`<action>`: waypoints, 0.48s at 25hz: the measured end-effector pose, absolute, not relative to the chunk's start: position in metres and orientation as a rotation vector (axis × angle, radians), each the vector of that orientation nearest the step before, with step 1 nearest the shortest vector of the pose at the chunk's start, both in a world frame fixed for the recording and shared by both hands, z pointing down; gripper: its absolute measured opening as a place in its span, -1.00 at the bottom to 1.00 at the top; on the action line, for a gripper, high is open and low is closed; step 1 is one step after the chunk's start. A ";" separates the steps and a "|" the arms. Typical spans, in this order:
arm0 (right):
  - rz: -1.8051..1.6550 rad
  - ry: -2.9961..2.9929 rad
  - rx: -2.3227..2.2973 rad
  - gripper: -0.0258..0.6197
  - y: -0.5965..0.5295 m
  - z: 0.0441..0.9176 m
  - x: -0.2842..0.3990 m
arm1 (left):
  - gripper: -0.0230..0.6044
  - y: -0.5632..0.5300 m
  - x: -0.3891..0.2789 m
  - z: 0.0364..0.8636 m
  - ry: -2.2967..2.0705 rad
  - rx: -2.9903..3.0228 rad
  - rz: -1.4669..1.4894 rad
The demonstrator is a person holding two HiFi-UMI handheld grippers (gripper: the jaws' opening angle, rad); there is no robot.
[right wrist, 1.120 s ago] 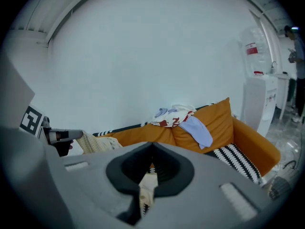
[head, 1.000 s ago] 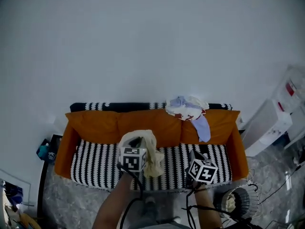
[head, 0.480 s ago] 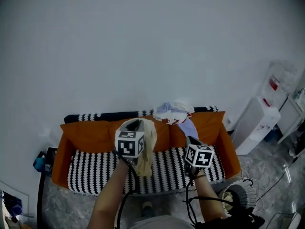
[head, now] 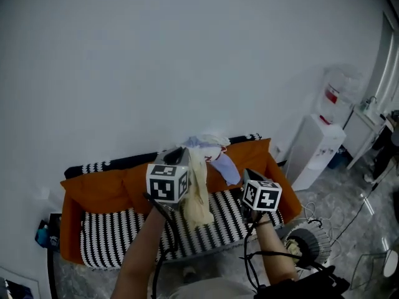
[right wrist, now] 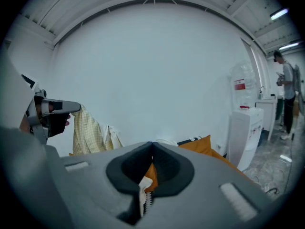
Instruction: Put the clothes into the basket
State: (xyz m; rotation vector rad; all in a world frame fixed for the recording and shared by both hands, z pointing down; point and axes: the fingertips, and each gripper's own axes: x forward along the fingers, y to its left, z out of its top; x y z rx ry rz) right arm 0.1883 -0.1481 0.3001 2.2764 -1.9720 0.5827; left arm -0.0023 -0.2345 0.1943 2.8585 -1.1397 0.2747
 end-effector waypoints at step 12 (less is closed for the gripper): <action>0.609 -1.686 2.569 -0.91 -0.110 0.301 0.274 | -0.84 -0.228 0.109 0.190 -0.734 3.044 0.262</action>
